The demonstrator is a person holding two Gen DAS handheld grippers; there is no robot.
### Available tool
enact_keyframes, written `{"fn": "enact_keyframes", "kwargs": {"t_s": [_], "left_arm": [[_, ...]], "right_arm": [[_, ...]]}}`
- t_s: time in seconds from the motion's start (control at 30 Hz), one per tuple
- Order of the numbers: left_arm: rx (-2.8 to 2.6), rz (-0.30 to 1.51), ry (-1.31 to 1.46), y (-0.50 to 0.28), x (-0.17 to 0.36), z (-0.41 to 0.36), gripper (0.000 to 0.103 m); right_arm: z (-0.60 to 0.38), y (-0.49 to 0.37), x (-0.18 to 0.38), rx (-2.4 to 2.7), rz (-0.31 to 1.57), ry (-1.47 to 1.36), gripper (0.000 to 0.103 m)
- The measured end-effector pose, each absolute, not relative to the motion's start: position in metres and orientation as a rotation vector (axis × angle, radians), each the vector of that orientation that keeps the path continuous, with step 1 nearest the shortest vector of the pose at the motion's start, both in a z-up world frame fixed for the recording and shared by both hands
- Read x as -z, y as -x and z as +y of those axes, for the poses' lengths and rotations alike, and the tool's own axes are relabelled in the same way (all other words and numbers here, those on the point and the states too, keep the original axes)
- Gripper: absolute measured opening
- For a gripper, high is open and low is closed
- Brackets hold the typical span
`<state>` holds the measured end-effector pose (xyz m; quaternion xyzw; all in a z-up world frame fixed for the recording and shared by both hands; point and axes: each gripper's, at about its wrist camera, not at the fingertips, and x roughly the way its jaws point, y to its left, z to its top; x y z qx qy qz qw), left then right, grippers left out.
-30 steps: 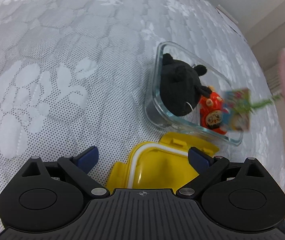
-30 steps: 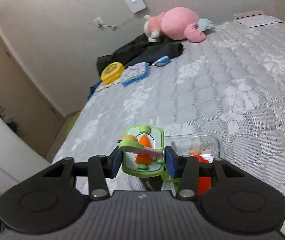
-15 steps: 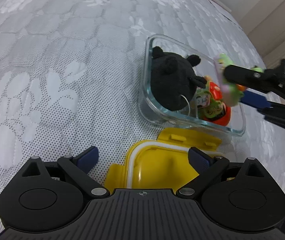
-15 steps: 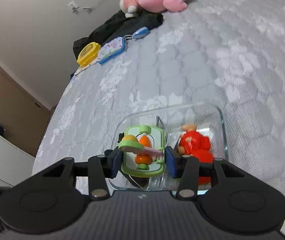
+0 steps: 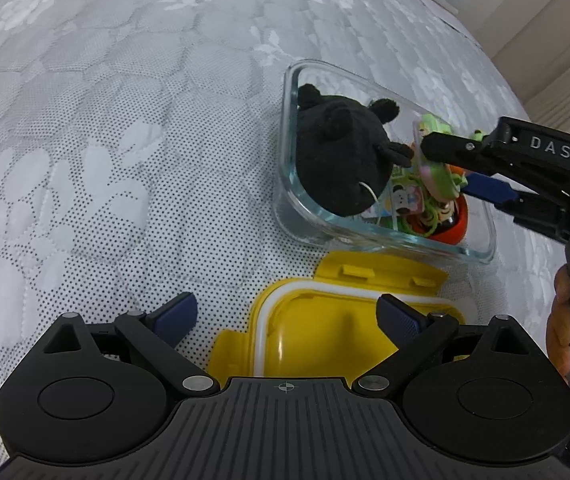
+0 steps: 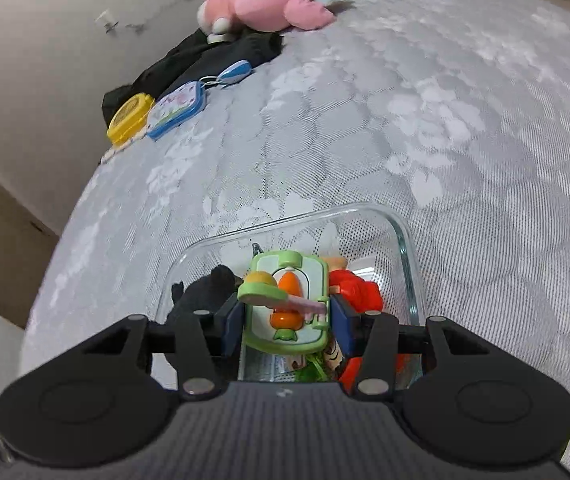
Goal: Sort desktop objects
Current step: 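Place the green carrot toy into the glass container beside the daruma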
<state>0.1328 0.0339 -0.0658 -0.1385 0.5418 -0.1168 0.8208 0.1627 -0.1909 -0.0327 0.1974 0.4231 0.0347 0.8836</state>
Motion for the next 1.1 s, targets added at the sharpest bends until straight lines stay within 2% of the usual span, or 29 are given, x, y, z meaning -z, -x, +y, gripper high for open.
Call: {"fn": "enact_keyframes", "kwargs": {"t_s": [0.1, 0.2, 0.4, 0.57, 0.77, 0.83, 0.9, 1.0, 1.1], "left_arm": [[0.248, 1.154, 0.296, -0.132, 0.065, 0.034, 0.099], [0.248, 1.154, 0.295, -0.132, 0.065, 0.034, 0.099], [0.249, 1.156, 0.296, -0.132, 0.067, 0.034, 0.099], [0.259, 1.158, 0.302, -0.131, 0.066, 0.034, 0.099], [0.27, 1.16, 0.309, -0.131, 0.066, 0.034, 0.1], [0.269, 1.162, 0.311, -0.131, 0.066, 0.035, 0.1], [0.27, 1.163, 0.308, -0.131, 0.066, 0.035, 0.1], [0.271, 1.165, 0.307, -0.13, 0.066, 0.034, 0.1], [0.271, 1.165, 0.31, -0.13, 0.066, 0.033, 0.1]], "right_arm": [[-0.19, -0.166, 0.032, -0.075, 0.882, -0.4, 0.05], [-0.192, -0.171, 0.031, -0.063, 0.883, -0.396, 0.056], [-0.192, -0.172, 0.018, -0.037, 0.854, -0.324, 0.056], [-0.192, -0.164, 0.002, -0.026, 0.817, -0.249, 0.053], [-0.182, -0.165, 0.008, -0.075, 0.903, -0.242, 0.053], [-0.175, -0.167, 0.014, -0.082, 0.943, -0.216, 0.048], [-0.166, -0.169, 0.021, -0.075, 0.974, -0.154, 0.038], [-0.157, -0.169, 0.025, -0.088, 0.995, -0.069, 0.039], [-0.165, -0.168, 0.014, -0.11, 0.971, -0.099, 0.039]]}}
